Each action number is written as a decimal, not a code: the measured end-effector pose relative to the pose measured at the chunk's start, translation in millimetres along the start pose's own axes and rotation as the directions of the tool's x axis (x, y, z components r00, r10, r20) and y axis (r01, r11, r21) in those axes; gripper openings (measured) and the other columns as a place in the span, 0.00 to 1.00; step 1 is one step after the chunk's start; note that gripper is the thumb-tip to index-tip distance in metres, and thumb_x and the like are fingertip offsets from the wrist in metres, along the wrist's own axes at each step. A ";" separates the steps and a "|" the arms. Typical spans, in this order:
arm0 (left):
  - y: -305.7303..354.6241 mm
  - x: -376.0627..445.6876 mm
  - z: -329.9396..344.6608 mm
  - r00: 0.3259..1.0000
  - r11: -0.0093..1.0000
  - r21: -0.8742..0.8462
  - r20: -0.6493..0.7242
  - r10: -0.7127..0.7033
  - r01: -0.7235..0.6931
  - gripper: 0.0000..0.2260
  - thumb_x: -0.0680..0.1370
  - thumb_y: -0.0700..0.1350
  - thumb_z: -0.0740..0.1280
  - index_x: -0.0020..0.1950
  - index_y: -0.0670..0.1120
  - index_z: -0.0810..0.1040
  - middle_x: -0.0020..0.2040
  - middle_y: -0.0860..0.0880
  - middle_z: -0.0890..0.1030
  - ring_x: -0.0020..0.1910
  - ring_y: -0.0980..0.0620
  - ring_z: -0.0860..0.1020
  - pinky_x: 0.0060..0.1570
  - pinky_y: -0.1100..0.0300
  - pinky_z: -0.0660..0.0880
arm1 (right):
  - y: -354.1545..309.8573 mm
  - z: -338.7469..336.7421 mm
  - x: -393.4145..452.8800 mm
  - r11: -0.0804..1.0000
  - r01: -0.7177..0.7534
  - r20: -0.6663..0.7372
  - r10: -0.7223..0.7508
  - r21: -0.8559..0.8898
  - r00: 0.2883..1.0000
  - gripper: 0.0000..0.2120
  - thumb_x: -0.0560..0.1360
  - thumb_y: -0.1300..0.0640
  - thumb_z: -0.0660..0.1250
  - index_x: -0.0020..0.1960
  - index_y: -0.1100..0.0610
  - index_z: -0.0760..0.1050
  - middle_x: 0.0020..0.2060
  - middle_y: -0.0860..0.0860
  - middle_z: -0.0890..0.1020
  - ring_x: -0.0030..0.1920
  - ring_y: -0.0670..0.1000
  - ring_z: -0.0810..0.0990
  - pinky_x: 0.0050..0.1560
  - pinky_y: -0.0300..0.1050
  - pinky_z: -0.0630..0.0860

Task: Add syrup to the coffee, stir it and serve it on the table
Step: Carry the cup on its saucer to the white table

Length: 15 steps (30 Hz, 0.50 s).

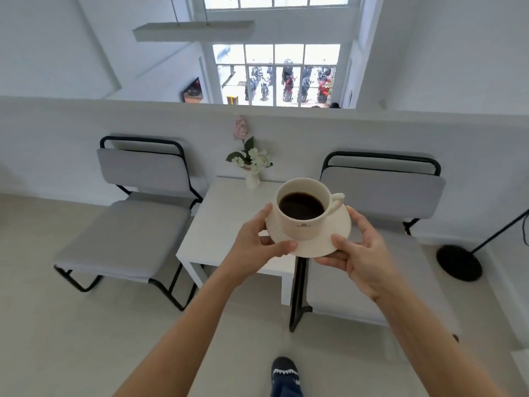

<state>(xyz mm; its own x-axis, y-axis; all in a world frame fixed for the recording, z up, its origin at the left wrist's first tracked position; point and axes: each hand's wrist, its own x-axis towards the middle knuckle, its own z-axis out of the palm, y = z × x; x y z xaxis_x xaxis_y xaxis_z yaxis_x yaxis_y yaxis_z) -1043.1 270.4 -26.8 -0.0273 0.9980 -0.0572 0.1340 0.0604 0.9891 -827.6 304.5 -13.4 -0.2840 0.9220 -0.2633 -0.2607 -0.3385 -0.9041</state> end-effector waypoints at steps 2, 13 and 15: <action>-2.8 25.4 -19.6 1.000 1.000 -0.008 -0.019 0.014 -0.014 0.34 0.74 0.37 0.79 0.75 0.55 0.72 0.60 0.42 0.82 0.44 0.47 0.85 0.43 0.60 0.82 | -3.0 14.3 32.9 1.000 -0.010 0.019 0.010 -0.006 1.000 0.31 0.80 0.71 0.61 0.78 0.49 0.59 0.37 0.56 0.88 0.35 0.58 0.88 0.33 0.48 0.85; -23.2 149.0 -121.5 0.995 0.999 -0.014 -0.082 -0.051 0.050 0.40 0.74 0.36 0.79 0.81 0.53 0.65 0.63 0.46 0.81 0.46 0.50 0.87 0.45 0.60 0.83 | -6.6 86.3 186.9 0.997 -0.065 0.036 0.066 -0.037 0.997 0.31 0.80 0.70 0.62 0.77 0.46 0.61 0.46 0.63 0.86 0.37 0.61 0.88 0.35 0.50 0.85; -31.4 170.7 -142.2 0.996 0.998 -0.013 -0.068 -0.057 0.057 0.41 0.74 0.36 0.79 0.82 0.53 0.64 0.66 0.46 0.81 0.49 0.47 0.87 0.49 0.57 0.84 | 0.9 99.2 212.3 0.997 -0.075 0.019 0.075 -0.024 0.997 0.32 0.80 0.70 0.62 0.77 0.46 0.60 0.41 0.60 0.88 0.38 0.61 0.88 0.35 0.50 0.85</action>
<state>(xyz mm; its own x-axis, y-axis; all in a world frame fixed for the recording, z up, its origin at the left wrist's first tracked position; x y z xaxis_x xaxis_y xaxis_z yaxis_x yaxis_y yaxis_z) -1192.8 436.1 -48.3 -0.1021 0.9893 -0.1045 0.1196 0.1165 0.9860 -979.6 481.3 -36.8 -0.3202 0.8902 -0.3241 -0.2164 -0.4018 -0.8898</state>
